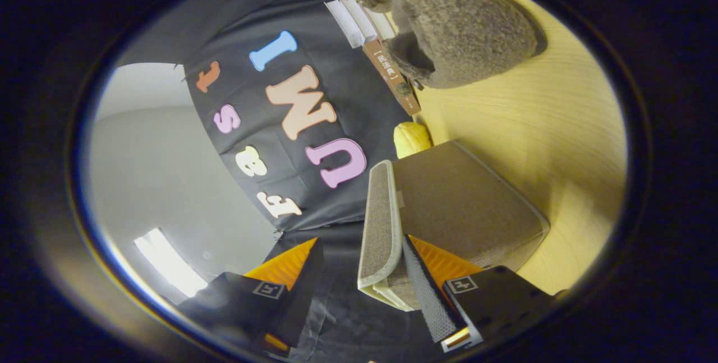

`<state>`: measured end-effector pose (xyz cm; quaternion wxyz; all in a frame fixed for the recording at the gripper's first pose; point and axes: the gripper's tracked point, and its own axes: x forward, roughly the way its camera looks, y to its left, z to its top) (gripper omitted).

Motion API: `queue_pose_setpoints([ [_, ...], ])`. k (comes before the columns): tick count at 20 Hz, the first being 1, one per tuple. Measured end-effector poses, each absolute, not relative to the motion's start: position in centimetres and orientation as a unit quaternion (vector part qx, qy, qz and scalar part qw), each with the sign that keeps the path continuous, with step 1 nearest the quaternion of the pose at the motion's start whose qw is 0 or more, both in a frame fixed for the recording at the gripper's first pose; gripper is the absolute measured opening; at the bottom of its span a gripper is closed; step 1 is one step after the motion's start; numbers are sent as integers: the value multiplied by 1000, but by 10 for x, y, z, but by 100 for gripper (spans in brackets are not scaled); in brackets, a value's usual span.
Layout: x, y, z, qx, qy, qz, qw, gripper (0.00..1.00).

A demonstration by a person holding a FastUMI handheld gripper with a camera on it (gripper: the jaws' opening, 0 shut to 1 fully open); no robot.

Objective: Open the storage box then place both shoes into the box .Put the left shoe in first, then the right shoe, with the right side of both shoes facing outward in a uniform manner.

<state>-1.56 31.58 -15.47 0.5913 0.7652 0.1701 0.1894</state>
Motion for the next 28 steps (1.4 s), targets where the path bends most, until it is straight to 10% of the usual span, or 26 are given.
queue_pose_setpoints([
  [6,-8,289,-136,778,128,195,583,88],
  [9,1,299,-142,761,138,195,603,63],
  [22,15,325,-161,652,185,183,712,8],
  [28,19,334,-124,616,167,213,740,11],
])
